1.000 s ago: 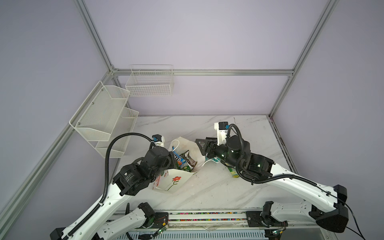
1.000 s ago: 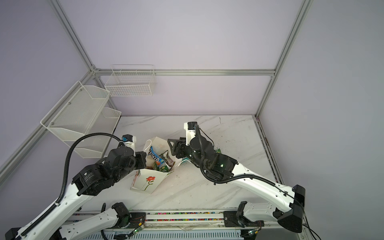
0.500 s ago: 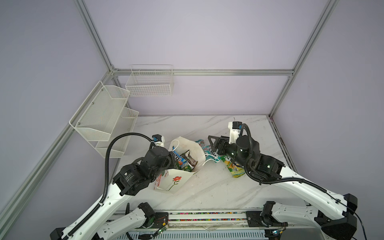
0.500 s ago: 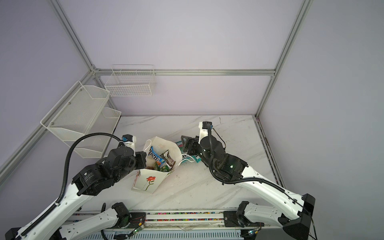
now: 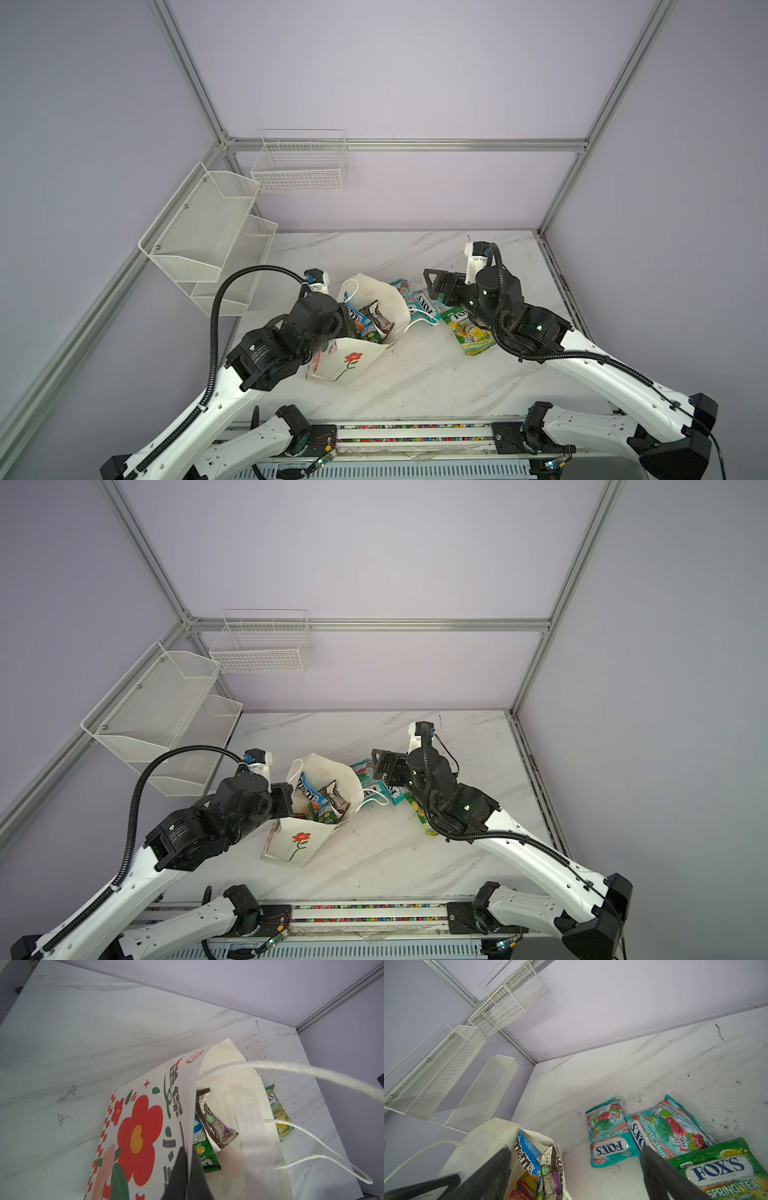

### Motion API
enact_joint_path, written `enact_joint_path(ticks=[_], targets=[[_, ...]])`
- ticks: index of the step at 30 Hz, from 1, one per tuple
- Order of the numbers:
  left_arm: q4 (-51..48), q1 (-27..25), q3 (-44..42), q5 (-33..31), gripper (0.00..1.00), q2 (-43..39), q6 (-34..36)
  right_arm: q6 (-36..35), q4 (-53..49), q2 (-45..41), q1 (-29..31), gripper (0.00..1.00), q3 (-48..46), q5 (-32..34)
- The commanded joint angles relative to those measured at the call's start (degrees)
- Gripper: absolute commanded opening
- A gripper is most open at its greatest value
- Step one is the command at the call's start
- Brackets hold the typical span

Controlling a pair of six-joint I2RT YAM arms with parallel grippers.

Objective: Place the snacks into the paper bag
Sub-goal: 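Raise the right gripper out of the paper bag toward the Fox's bags, then lower the open right gripper over the small teal Fox's Mint Blossom bag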

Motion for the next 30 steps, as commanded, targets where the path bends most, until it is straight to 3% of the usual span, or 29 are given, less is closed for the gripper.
enact_joint_path(ticks=[1,30], targets=[[5.96,-0.15,-1.03,-2.51,0.00,-0.37,-1.18,0.32,-1.35,-0.64,-0.48,0.97,-0.74,-0.85],[9.46,-0.06,-8.32,-3.78,0.00,-3.32,-1.89,0.85,-1.24,0.24,-2.90,0.97,-3.16,-3.55]])
